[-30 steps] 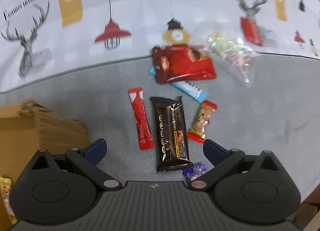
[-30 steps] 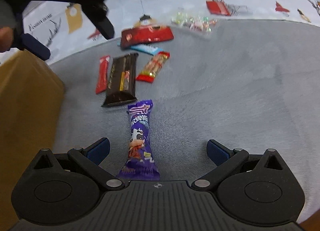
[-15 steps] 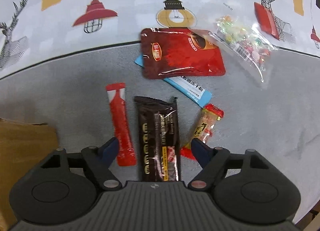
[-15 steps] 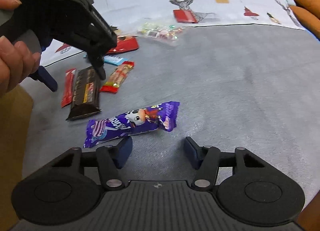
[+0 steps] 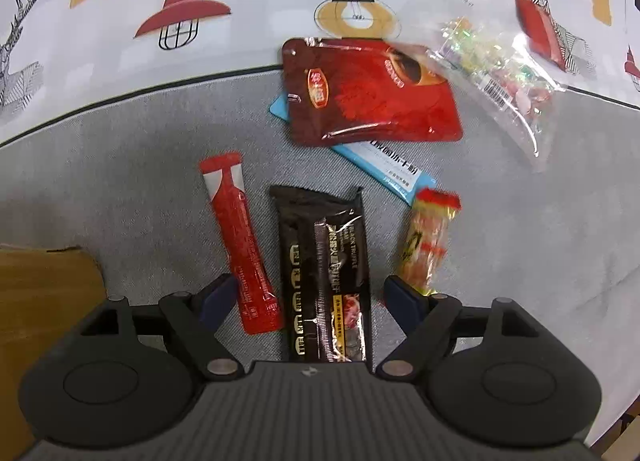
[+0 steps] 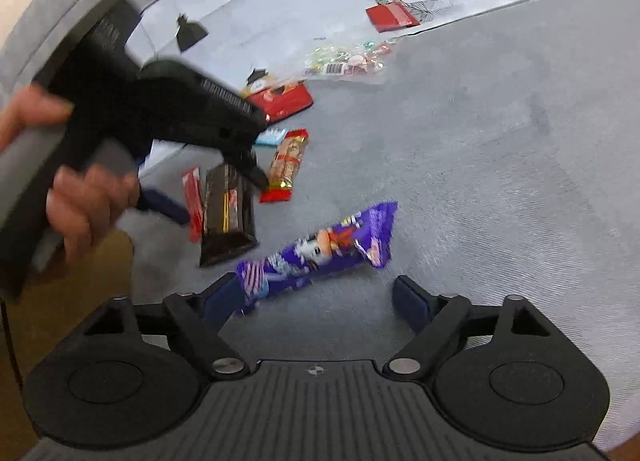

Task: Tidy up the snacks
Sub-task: 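Grasp the dark chocolate bar with left while right grasps the purple wrapper, then carry the chocolate bar with left toward the box while right lifts the purple wrapper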

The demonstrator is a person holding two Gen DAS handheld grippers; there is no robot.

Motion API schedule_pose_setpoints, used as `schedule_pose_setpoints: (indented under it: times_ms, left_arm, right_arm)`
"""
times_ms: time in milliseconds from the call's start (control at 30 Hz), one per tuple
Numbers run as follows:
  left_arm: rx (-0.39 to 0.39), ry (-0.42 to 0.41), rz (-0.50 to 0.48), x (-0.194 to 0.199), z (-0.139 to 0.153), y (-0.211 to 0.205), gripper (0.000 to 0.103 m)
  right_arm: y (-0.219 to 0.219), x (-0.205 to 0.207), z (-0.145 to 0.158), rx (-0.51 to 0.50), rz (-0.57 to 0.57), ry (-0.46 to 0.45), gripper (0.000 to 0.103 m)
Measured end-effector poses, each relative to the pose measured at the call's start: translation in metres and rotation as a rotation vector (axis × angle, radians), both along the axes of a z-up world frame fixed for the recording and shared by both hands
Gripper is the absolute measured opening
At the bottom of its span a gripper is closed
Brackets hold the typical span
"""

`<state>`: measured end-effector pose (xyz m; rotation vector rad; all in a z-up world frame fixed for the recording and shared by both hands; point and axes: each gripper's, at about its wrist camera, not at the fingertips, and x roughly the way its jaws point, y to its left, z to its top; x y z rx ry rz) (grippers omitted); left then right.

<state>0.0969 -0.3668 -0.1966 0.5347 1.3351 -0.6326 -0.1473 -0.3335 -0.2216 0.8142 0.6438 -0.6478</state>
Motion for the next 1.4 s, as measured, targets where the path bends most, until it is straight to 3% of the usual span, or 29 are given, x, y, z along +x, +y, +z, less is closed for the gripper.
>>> schedule_pose_setpoints:
  times_ms: [100,133,167,200,267,400,600,800,1033,1200,1400]
  left_arm:
    - [-0.02,-0.049,-0.008,-0.004,0.005,0.001,0.06]
    - [-0.029,-0.047,-0.013,-0.007,0.008,0.002,0.04]
    - [-0.037,-0.039,-0.015,-0.008,0.011,0.002,0.036]
    - [-0.044,-0.032,-0.012,-0.01,0.013,0.003,0.036]
    - [-0.05,-0.028,-0.003,-0.013,0.016,0.007,0.036]
    - [-0.067,-0.028,0.017,-0.021,0.028,0.027,0.036]
    - [-0.159,-0.068,-0.002,-0.046,0.07,0.064,0.036]
    - [-0.266,-0.088,-0.013,-0.078,0.12,0.106,0.036]
    - [-0.362,-0.118,0.023,-0.097,0.182,0.174,0.036]
    - [-0.376,-0.184,0.064,-0.097,0.213,0.238,0.036]
    - [-0.362,-0.244,0.153,-0.089,0.224,0.325,0.036]
  right_arm:
    - [-0.002,0.003,-0.004,-0.023,-0.021,-0.034,0.085]
    - [-0.002,0.005,-0.004,-0.044,-0.019,-0.028,0.08]
    - [-0.001,0.006,-0.004,-0.067,-0.017,-0.021,0.063]
    - [0.0,0.006,-0.005,-0.086,-0.017,-0.013,0.052]
    - [-0.004,0.003,-0.007,-0.074,-0.031,-0.032,0.043]
    - [-0.007,-0.006,-0.004,-0.042,-0.062,-0.059,0.036]
    - [0.009,-0.02,0.029,-0.187,-0.03,-0.052,0.016]
    - [0.025,-0.032,0.067,-0.326,-0.001,-0.036,0.014]
    - [0.052,-0.045,0.118,-0.38,0.04,-0.05,0.014]
    - [0.09,-0.05,0.157,-0.431,0.11,-0.091,0.014]
    - [0.142,-0.041,0.193,-0.451,0.219,-0.131,0.014]
